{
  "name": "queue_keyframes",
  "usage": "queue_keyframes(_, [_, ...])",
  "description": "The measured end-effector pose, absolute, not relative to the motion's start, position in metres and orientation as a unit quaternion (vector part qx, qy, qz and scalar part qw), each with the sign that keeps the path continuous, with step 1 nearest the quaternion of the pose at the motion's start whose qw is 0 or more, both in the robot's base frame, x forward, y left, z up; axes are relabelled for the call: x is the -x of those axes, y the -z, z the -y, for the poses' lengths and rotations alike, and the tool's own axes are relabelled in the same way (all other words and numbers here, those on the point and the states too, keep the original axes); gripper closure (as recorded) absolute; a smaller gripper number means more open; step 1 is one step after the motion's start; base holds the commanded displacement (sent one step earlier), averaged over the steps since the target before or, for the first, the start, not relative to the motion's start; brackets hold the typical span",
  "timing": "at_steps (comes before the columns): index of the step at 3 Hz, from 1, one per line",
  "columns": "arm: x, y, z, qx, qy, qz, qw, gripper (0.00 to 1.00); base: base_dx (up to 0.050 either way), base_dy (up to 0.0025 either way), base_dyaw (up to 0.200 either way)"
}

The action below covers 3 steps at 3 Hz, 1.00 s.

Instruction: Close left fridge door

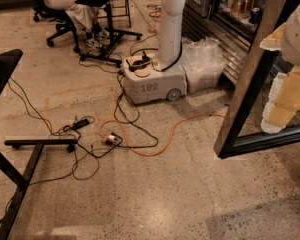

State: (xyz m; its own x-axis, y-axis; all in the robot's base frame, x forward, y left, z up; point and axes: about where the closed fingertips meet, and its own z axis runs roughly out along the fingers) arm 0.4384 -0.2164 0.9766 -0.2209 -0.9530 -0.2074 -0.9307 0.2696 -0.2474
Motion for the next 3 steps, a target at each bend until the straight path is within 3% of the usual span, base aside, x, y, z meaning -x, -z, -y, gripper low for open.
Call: queue_keyframes(3, [-0.4384, -0.9766, 0.2164, 0.603, 0.035, -0.781, 0.160, 0.00, 0.050, -0.00001, 0.000])
